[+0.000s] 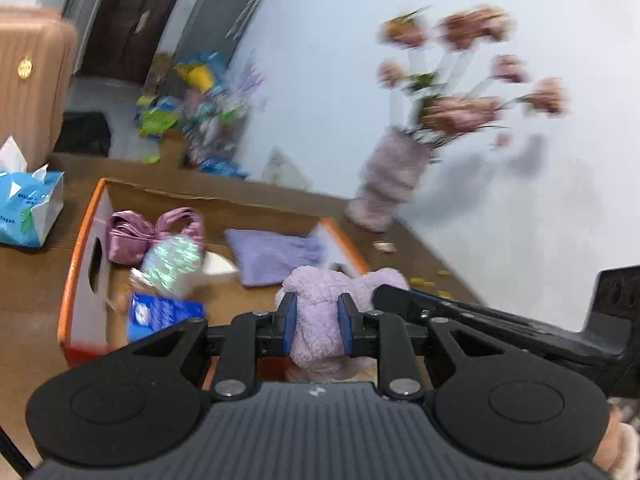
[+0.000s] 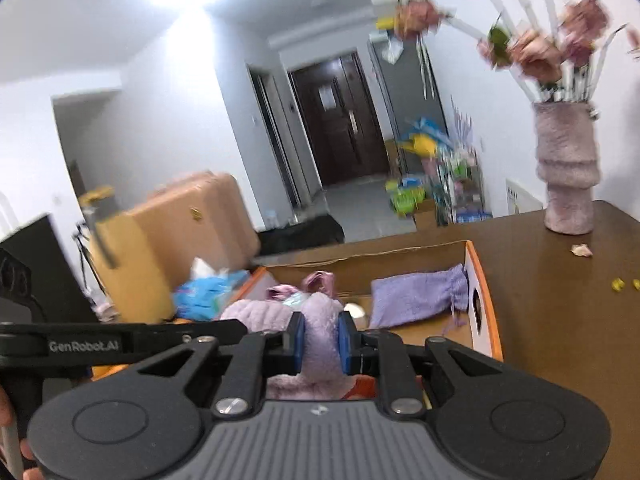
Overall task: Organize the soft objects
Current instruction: 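Carry the fuzzy hair band into the red box and open both grippers, then withdraw both grippers from the box back over the table, then close both grippers together on the brown-and-cream rectangular sponge, then carry the sponge into the red box and open both grippers, then withdraw both grippers from the box back over the table, then close both grippers together on the light blue plush toy, then carry the blue plush toy into the red box and open both grippers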
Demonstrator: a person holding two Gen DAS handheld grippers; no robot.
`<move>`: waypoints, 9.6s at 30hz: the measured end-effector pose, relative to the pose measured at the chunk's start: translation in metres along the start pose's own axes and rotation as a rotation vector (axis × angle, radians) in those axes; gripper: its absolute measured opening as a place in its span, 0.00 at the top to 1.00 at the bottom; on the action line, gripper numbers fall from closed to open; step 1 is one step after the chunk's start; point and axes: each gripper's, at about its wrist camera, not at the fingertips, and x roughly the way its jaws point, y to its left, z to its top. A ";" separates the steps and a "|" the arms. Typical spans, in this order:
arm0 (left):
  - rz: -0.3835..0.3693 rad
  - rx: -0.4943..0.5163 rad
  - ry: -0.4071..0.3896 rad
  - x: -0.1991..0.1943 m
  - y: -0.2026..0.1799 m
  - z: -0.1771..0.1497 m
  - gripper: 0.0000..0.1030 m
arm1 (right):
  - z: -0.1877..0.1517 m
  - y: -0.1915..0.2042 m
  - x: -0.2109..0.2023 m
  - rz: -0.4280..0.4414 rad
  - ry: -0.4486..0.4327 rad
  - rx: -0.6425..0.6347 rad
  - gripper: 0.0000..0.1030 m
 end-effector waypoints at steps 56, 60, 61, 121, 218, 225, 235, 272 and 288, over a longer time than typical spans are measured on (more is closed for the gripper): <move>0.440 0.238 -0.420 -0.219 -0.051 -0.193 0.04 | -0.183 0.079 -0.209 -0.160 -0.301 -0.221 0.13; 0.417 0.220 -0.322 -0.207 -0.042 -0.202 0.04 | -0.195 0.076 -0.200 -0.142 -0.226 -0.189 0.13; 0.419 0.216 -0.318 -0.203 -0.039 -0.200 0.04 | -0.193 0.077 -0.197 -0.157 -0.225 -0.189 0.13; 0.007 -0.140 0.162 -0.118 -0.022 -0.217 0.62 | -0.211 0.029 -0.149 0.034 0.099 0.236 0.73; 0.227 0.099 -0.138 -0.107 0.002 -0.149 0.23 | -0.159 0.031 -0.105 -0.023 -0.031 0.102 0.39; 0.108 -0.042 0.037 -0.022 0.035 -0.120 0.50 | -0.137 0.015 -0.028 -0.007 0.021 0.219 0.53; -0.020 -0.146 0.091 -0.006 0.055 -0.120 0.78 | -0.144 0.010 0.011 0.010 0.078 0.284 0.73; -0.108 0.016 -0.055 -0.113 -0.043 -0.127 0.81 | -0.111 0.057 -0.136 -0.020 -0.088 -0.012 0.74; 0.144 -0.112 0.267 0.126 0.058 0.045 0.92 | 0.040 -0.039 0.166 -0.032 0.406 0.157 0.78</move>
